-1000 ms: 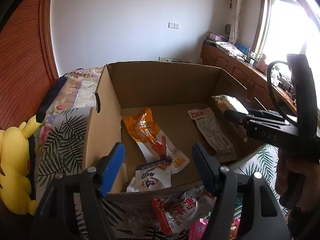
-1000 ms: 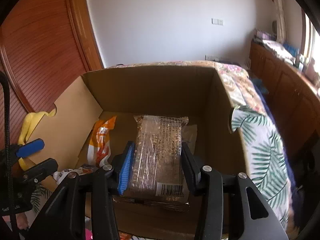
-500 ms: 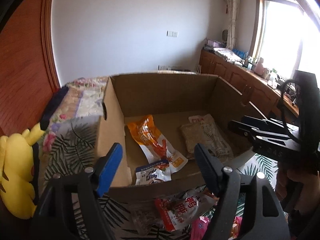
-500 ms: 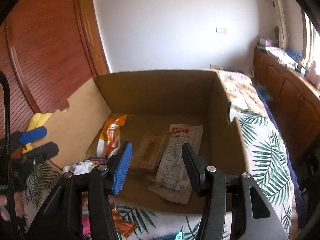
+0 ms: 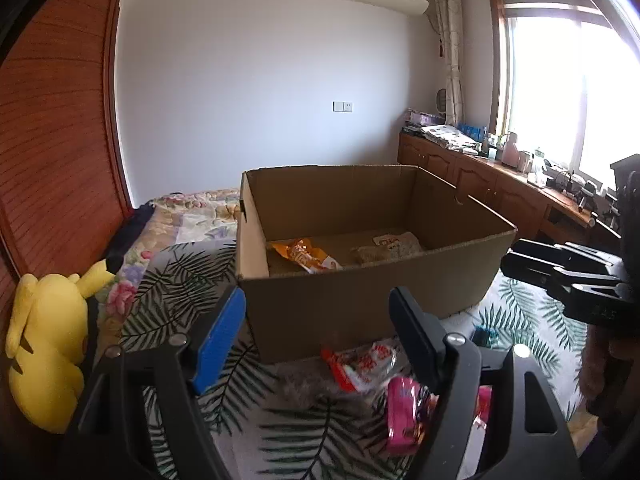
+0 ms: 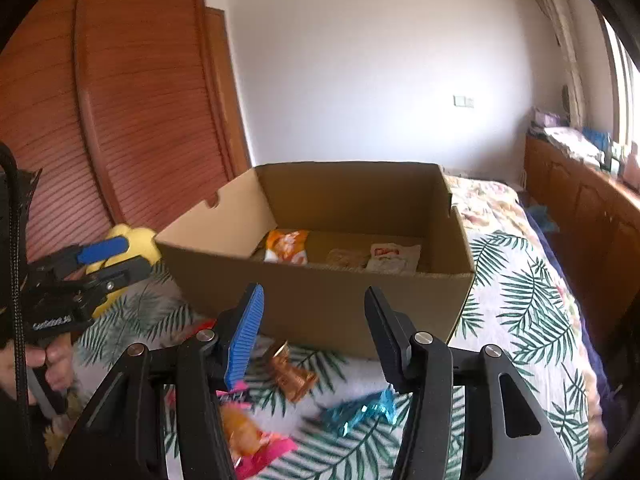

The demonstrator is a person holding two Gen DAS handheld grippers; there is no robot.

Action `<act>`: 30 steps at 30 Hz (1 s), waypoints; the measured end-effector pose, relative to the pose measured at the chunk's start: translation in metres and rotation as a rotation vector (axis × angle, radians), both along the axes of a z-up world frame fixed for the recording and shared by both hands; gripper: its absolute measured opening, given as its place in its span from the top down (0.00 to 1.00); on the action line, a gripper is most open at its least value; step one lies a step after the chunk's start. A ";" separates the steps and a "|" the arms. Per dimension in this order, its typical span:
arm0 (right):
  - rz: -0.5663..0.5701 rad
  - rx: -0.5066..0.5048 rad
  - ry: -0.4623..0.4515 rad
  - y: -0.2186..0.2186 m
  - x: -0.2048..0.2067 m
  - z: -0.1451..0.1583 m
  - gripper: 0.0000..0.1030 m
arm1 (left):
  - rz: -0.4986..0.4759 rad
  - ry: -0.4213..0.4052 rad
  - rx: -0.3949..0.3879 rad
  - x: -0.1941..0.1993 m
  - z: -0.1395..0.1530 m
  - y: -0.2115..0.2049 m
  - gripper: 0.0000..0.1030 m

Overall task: Organize snacks
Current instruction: 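Move both tools back to the snack pile beside the box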

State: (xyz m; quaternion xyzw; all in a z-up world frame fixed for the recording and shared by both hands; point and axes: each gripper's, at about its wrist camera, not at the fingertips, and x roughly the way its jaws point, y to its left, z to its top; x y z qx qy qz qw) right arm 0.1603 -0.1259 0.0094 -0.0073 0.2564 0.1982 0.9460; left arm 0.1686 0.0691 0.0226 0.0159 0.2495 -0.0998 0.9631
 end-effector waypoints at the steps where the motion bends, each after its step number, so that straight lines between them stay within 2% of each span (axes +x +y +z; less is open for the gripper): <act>1: 0.008 -0.006 -0.006 0.002 -0.005 0.000 0.48 | 0.000 -0.005 0.005 -0.004 -0.001 0.000 0.27; 8: 0.094 -0.014 0.022 0.020 -0.026 -0.012 0.48 | -0.011 0.015 -0.015 -0.026 -0.013 0.007 0.27; 24: 0.241 -0.164 0.263 0.066 -0.008 -0.080 0.48 | 0.026 0.128 -0.003 -0.035 -0.073 0.029 0.27; 30: 0.288 -0.224 0.285 0.072 -0.016 -0.086 0.44 | 0.024 0.140 0.007 -0.036 -0.081 0.028 0.27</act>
